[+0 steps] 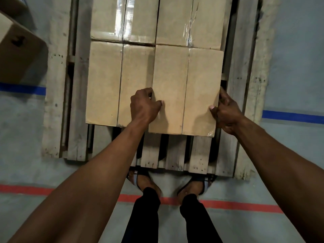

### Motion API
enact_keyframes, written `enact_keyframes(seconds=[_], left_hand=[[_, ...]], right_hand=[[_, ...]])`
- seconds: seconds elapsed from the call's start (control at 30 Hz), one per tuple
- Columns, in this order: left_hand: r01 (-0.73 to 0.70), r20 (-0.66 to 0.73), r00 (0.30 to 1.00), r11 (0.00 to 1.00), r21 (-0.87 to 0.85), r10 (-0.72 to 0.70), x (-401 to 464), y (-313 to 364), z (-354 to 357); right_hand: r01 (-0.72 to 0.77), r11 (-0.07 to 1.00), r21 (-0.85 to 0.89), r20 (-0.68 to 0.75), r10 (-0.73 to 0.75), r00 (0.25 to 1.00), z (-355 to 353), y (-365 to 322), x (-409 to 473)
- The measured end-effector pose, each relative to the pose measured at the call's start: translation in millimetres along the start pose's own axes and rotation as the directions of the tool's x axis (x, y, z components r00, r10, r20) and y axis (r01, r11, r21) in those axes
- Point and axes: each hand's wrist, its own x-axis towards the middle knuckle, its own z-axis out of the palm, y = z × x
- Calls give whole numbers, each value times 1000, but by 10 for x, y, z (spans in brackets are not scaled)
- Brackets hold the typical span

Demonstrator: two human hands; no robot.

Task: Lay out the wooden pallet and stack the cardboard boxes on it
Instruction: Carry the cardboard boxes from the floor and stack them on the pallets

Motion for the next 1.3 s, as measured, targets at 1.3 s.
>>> enact_keyframes(seconds=[1.3], left_hand=[[-489,401,872,519,701,280,-109,-903,89]], right_hand=[[76,980,-185,-141,-103,985,172,194,293]])
